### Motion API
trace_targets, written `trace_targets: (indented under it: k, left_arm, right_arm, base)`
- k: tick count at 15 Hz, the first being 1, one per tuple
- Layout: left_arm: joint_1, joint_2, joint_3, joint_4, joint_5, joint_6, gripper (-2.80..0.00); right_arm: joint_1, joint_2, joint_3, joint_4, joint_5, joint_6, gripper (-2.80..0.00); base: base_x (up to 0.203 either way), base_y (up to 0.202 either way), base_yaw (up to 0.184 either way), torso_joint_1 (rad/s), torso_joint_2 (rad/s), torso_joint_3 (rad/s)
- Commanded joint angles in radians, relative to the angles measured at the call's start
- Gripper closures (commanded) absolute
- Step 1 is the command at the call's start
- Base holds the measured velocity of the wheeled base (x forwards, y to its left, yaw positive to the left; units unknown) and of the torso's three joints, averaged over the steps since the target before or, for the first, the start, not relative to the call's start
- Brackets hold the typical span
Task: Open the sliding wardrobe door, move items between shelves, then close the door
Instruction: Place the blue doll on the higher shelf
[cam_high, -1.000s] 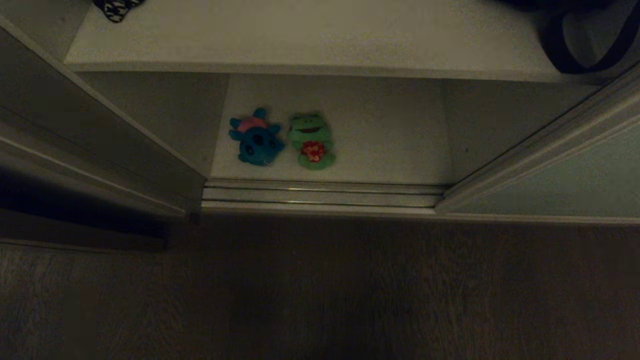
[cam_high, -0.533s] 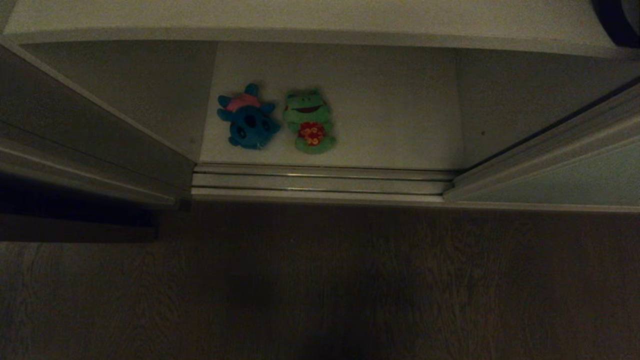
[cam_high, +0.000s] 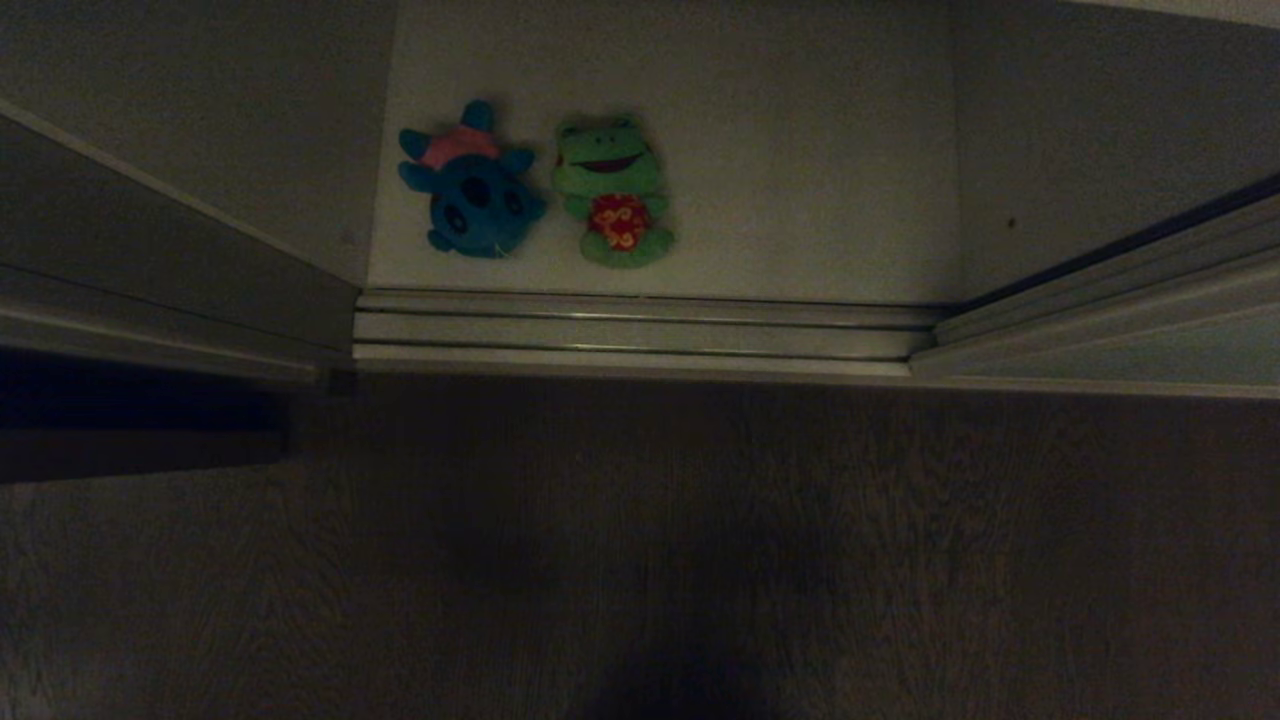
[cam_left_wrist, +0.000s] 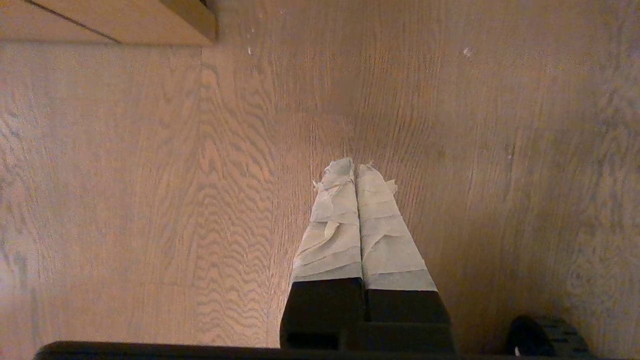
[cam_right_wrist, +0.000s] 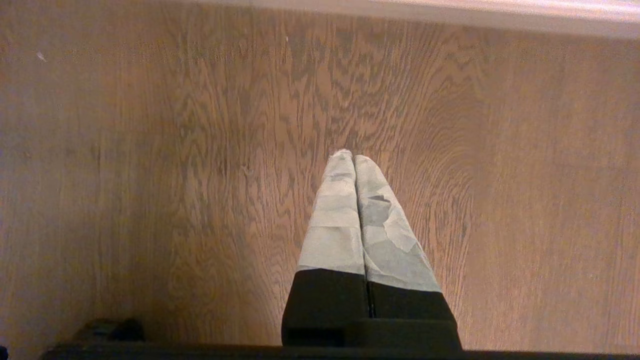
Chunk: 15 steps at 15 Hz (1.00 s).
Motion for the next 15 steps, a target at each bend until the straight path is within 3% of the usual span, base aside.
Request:
trace_targets:
  k: [1,6,9,12,15]
  left_arm:
    - [0.000,0.001,0.002,0.000,0.000,-0.002,0.00]
    - [0.002,0.003,-0.007,0.026,0.000,0.004,0.00]
    - [0.001,0.033,-0.057,0.045,-0.014,0.057,0.00]
    - [-0.006,0.255,-0.170,0.040,-0.043,0.061,0.00]
    - [-0.013,0.643,-0.310,0.037,-0.058,0.064,0.00]
  right_arm:
    - [0.000,-0.003,-0.001,-0.001,0.000,0.000,0.00]
    - [0.000,-0.003,0.000,-0.001,-0.001,0.000,0.00]
    - [0.000,-0.003,-0.001,-0.001,-0.001,0.000,0.00]
    - [0.000,-0.003,-0.001,-0.001,0.000,0.000,0.00]
    - [0.000,-0.003,0.000,-0.001,0.000,0.000,0.00]
  base:
    - [0.000,0.000,0.000,0.010,-0.01,-0.169]
    - [0.000,0.000,0.000,0.002,0.00,-0.037]
    - [0.000,0.000,0.000,0.000,0.00,0.000]
    - [0.000,0.000,0.000,0.000,0.00,0.000]
    - [0.000,0.000,0.000,0.000,0.00,0.000]
